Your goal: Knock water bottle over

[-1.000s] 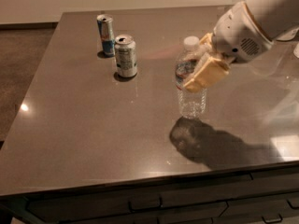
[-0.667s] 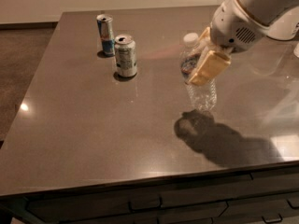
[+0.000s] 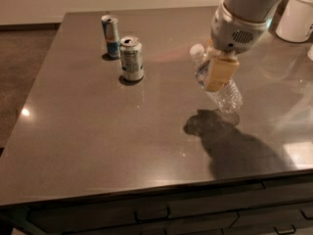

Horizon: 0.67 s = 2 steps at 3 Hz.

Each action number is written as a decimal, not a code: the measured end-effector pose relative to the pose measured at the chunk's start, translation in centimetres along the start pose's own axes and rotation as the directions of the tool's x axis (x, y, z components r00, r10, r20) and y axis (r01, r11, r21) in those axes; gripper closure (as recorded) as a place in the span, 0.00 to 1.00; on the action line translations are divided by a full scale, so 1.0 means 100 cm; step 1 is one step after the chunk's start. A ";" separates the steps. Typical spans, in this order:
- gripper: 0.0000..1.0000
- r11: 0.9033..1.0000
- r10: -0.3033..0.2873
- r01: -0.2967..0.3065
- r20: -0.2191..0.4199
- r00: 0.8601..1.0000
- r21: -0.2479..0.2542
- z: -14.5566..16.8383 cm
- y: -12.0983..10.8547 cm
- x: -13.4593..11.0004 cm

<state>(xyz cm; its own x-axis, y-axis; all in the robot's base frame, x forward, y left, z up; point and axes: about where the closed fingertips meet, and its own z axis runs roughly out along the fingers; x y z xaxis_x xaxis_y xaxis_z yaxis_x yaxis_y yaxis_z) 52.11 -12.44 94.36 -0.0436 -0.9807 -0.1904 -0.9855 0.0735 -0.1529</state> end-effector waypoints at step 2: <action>0.81 0.994 -0.105 0.102 -0.196 0.975 -0.027 0.023 0.000 0.006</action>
Offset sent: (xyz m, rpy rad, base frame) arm -0.0060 -0.0064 -0.0352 -0.3389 0.0682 0.1212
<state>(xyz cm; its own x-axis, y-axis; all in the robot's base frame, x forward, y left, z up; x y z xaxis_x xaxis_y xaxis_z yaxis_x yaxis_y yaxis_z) 52.47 -12.57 92.01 0.0289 -0.9994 0.0208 -0.9888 -0.0316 -0.1456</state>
